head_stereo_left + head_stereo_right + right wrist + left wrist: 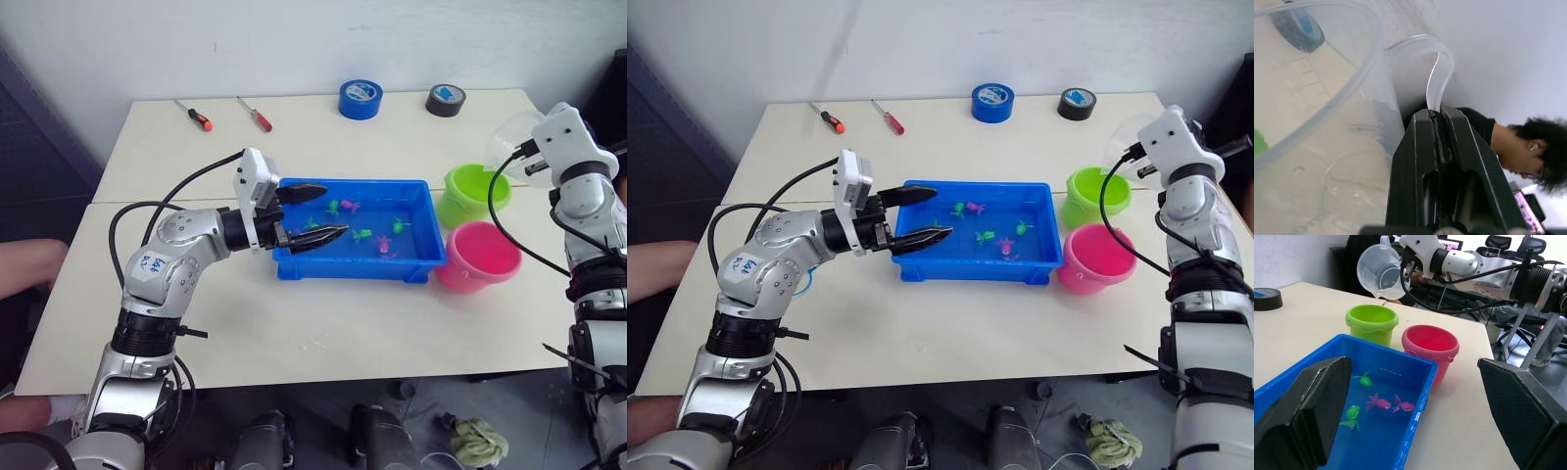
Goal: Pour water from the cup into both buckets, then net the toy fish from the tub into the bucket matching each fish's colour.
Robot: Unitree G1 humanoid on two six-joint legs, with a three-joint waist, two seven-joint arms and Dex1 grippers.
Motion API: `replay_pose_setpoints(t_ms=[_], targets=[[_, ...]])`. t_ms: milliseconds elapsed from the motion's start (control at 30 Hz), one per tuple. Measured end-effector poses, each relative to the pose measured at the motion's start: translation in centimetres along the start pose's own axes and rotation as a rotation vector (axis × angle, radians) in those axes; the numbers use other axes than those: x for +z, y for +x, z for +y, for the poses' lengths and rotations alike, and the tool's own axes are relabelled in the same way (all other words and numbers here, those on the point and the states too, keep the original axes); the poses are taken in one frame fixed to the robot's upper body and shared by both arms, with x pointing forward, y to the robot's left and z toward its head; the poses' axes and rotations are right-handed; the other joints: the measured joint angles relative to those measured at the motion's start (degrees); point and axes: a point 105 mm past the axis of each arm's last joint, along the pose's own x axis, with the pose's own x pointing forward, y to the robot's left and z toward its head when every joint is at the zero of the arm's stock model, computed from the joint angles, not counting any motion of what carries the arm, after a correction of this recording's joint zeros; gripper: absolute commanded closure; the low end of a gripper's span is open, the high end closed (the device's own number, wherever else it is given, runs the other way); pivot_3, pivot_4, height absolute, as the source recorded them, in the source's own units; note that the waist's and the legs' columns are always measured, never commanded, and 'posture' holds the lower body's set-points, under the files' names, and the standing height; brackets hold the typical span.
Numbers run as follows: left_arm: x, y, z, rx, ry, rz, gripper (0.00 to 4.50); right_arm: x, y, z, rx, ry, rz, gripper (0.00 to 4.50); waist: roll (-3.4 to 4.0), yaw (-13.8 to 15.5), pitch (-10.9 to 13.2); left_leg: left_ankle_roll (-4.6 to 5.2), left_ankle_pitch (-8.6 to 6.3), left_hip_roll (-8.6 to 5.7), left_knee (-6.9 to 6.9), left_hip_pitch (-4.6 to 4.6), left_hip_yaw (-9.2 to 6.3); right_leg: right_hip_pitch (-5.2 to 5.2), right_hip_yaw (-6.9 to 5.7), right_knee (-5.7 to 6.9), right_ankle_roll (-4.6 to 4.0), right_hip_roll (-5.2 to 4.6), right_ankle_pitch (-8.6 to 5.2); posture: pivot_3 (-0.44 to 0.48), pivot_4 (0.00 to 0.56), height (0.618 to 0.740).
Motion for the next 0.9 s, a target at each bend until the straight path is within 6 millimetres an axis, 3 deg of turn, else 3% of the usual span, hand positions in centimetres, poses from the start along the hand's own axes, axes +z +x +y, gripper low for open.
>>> replay_pose_setpoints(t_ms=[200, 467, 700, 900], targets=[[0.1, -0.1, 0.1, 0.009, 0.001, -0.003, 0.00, 1.1, 0.5, 0.8, 0.048, -0.189, -0.056, 4.42, 0.01, -0.2, 0.0, -0.01, 0.00, 0.00, 0.00, -0.01, 0.01, -0.01, 0.00, 0.00, 0.00, 0.00, 0.00, 0.000, 0.150, 0.740], [-0.3, -0.3, 0.1, 0.026, -0.007, -0.001, 0.00, 2.9, 1.0, 0.4, 0.061, -0.436, -0.157, 4.42, 0.01, -0.7, 0.0, -0.02, 0.01, 0.00, -0.01, -0.03, -0.01, -0.03, -0.01, 0.02, 0.00, -0.01, 0.00, 0.000, 0.150, 0.740], [-0.1, -0.2, 0.0, 0.025, 0.001, -0.004, 0.00, 3.3, 0.9, 1.1, 0.082, -0.561, -0.205, 4.42, 0.02, -1.3, 0.0, -0.04, 0.01, 0.00, -0.03, -0.07, -0.07, -0.06, -0.08, 0.03, 0.00, -0.01, 0.00, 0.000, 0.150, 0.740], [0.1, -0.2, -0.1, 0.021, 0.010, -0.008, 0.00, 4.2, 1.3, 0.1, 0.047, -0.595, -0.226, 4.42, 0.02, -1.2, 0.0, -0.06, 0.02, 0.01, -0.03, -0.08, -0.09, -0.10, -0.08, 0.10, 0.00, -0.01, 0.00, 0.000, 0.150, 0.740]])
